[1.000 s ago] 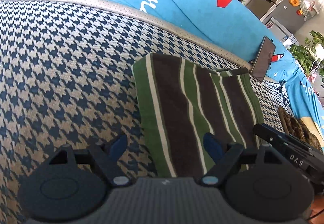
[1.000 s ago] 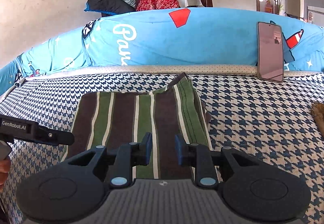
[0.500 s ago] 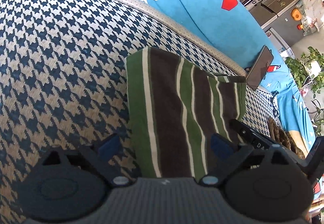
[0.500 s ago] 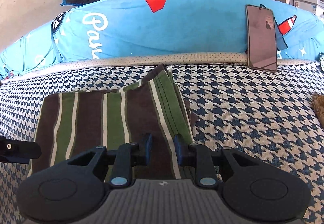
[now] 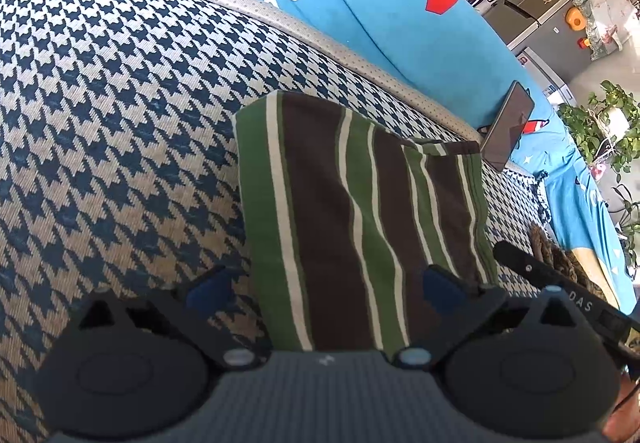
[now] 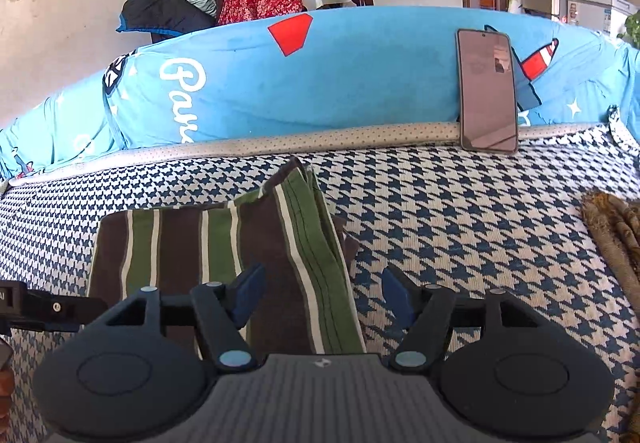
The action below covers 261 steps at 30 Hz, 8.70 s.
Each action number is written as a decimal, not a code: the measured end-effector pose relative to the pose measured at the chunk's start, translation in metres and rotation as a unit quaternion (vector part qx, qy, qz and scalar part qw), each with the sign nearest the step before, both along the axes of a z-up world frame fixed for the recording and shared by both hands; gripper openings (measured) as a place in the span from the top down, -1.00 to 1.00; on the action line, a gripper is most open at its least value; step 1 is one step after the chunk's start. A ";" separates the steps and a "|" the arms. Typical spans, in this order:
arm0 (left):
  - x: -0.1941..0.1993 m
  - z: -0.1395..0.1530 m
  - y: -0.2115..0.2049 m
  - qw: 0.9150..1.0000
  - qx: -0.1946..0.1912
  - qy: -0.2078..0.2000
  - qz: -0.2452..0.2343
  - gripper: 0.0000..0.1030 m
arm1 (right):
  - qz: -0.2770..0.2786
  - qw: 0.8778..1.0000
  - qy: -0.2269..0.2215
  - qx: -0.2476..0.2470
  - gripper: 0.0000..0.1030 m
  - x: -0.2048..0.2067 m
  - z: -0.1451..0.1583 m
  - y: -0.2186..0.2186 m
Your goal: Fold clothes
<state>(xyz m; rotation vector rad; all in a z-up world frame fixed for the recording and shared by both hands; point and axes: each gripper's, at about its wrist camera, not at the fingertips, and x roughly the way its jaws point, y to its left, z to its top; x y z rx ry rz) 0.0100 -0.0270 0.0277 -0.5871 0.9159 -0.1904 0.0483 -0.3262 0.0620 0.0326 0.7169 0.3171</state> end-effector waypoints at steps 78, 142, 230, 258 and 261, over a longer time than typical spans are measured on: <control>-0.060 0.002 0.116 0.998 0.040 -0.005 0.058 -0.74 | 0.024 0.987 0.103 0.117 -0.34 -0.031 -0.036 0.088; 0.014 0.007 0.140 0.965 0.154 0.010 0.212 -0.74 | 0.066 0.992 0.038 0.099 -0.05 0.039 -0.023 0.181; -0.213 0.021 0.024 0.958 0.267 0.026 0.105 -1.00 | 0.021 0.996 0.075 -0.050 -0.82 -0.183 -0.021 0.115; -0.212 0.027 0.002 0.962 0.263 -0.014 0.072 -1.00 | 0.105 0.992 0.062 -0.030 -0.82 -0.173 0.013 0.095; -0.208 0.026 0.002 0.961 0.266 -0.009 0.073 -1.00 | 0.127 0.990 0.051 -0.034 -0.82 -0.162 0.017 0.097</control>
